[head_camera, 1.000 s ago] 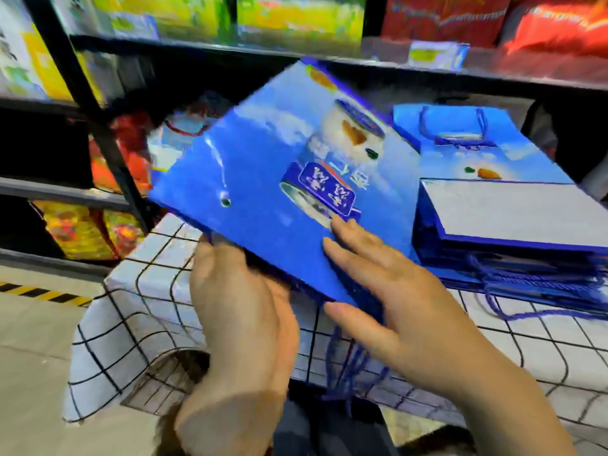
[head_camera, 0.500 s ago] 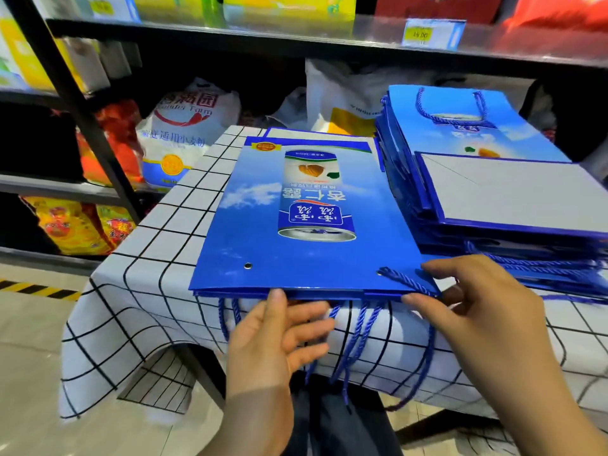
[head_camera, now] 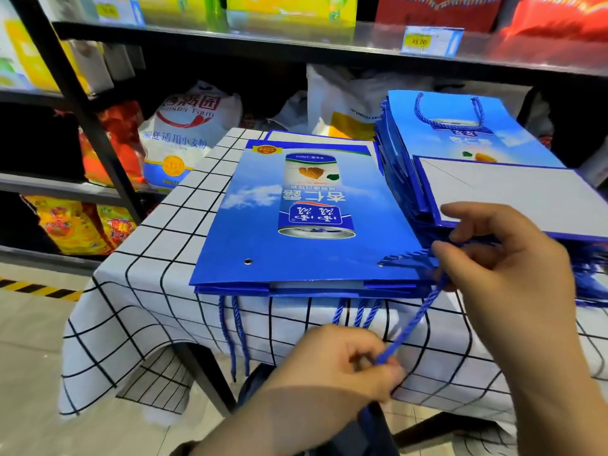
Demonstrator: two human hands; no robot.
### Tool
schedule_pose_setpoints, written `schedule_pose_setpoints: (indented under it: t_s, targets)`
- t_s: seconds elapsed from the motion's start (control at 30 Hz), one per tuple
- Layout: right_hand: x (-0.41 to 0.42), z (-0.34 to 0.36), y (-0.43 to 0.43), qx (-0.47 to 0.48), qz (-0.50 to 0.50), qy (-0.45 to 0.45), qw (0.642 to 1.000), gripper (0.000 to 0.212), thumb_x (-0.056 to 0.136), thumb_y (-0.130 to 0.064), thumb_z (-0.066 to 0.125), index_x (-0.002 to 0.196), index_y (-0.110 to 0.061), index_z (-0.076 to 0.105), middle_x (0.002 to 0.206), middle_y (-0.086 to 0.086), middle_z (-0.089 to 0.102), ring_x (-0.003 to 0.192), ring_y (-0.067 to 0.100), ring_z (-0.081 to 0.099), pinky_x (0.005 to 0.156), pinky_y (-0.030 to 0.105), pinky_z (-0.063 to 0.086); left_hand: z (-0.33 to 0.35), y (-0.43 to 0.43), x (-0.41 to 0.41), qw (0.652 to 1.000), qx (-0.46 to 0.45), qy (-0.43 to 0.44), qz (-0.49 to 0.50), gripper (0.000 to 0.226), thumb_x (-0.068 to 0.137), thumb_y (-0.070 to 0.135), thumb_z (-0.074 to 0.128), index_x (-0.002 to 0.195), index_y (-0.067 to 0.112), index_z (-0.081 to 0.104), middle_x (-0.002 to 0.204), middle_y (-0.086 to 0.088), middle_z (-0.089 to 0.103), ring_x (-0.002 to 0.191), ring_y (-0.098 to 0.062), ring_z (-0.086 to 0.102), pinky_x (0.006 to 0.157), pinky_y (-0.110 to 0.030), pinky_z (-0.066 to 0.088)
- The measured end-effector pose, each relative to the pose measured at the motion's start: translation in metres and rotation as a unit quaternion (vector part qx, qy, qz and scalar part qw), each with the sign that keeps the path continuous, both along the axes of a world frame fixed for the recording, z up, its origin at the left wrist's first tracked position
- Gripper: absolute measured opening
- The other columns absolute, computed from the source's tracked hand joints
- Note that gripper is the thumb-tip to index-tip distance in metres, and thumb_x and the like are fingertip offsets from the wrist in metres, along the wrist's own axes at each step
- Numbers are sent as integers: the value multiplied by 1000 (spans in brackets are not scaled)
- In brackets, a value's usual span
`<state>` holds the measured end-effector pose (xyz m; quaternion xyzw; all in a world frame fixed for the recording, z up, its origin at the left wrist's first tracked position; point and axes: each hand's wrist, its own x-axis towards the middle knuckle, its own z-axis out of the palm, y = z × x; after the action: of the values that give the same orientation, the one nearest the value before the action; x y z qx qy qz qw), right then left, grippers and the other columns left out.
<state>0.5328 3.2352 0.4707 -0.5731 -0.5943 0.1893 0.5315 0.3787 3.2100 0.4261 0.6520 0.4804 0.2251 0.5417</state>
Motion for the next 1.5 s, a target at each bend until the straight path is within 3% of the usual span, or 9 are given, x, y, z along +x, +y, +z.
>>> schedule_pose_setpoints:
  t_s: [0.13, 0.33, 0.5, 0.7, 0.93, 1.07, 1.33, 1.43, 1.5]
  targets:
    - [7, 4, 10, 9, -43, -18, 999, 39, 82, -4, 62, 86, -42, 58, 82, -5, 54, 62, 25, 60, 67, 48, 54, 26, 5, -46, 997, 15, -2, 70, 27, 79, 34, 65, 55, 21, 62, 56, 4, 63, 41, 0, 45, 44, -13, 37]
    - [6, 0, 23, 20, -68, -27, 997, 27, 83, -9, 63, 89, -35, 60, 80, -6, 53, 69, 24, 61, 68, 47, 53, 50, 18, -104, 992, 65, -47, 102, 24, 51, 44, 66, 58, 21, 69, 53, -4, 62, 38, -4, 46, 38, -12, 36]
    - [-4, -1, 27, 100, -108, -116, 982, 10, 82, -21, 65, 84, -24, 55, 68, -2, 46, 61, 12, 39, 60, 14, 34, 56, 34, -97, 965, 128, -85, 215, 15, 60, 25, 72, 59, 11, 70, 49, -2, 57, 38, -6, 45, 37, -15, 38]
    - [-63, -12, 8, 148, 143, -240, 949, 21, 84, -36, 54, 77, -21, 68, 66, -7, 60, 56, 8, 51, 51, 29, 46, 53, 54, -76, 952, 149, -55, 263, 15, 81, 8, 64, 66, 10, 64, 41, 4, 54, 35, -4, 47, 36, -15, 40]
    - [-94, -3, 19, -98, 181, -22, 978, 25, 72, -31, 75, 95, -21, 72, 60, -18, 61, 57, -3, 54, 66, 21, 48, 55, 55, -74, 937, 196, -41, 286, 12, 75, 8, 72, 70, 18, 65, 41, 4, 59, 40, -6, 54, 40, -13, 43]
    - [-96, -2, 28, -161, 205, 92, 961, 29, 75, -12, 73, 102, -18, 65, 55, -9, 62, 46, 0, 52, 50, 10, 40, 57, 50, -73, 932, 218, -23, 289, 17, 73, 12, 73, 80, 25, 65, 48, 2, 64, 42, -5, 58, 43, -9, 42]
    - [-86, -3, 44, -65, 189, -69, 977, 6, 74, -18, 74, 74, -23, 71, 67, -14, 58, 59, -4, 51, 60, 8, 35, 52, 44, -74, 939, 160, -84, 294, 27, 79, 7, 67, 96, 27, 60, 71, 3, 71, 64, -8, 68, 56, -17, 55]
    - [-78, -1, 50, -56, 209, -154, 964, 3, 76, -21, 71, 78, -24, 72, 72, -12, 50, 63, -1, 48, 62, 9, 35, 36, 37, -91, 928, 262, 50, 260, 23, 75, 33, 71, 96, 38, 62, 89, 24, 67, 82, 12, 60, 75, -8, 49]
    - [-77, -1, 51, -66, 230, -223, 945, 5, 79, -25, 68, 83, -25, 72, 76, -9, 48, 65, 3, 46, 67, 18, 38, 28, 29, -101, 906, 321, 195, 193, 55, 60, 64, 55, 107, 37, 63, 108, 30, 54, 96, 20, 42, 83, 2, 32]
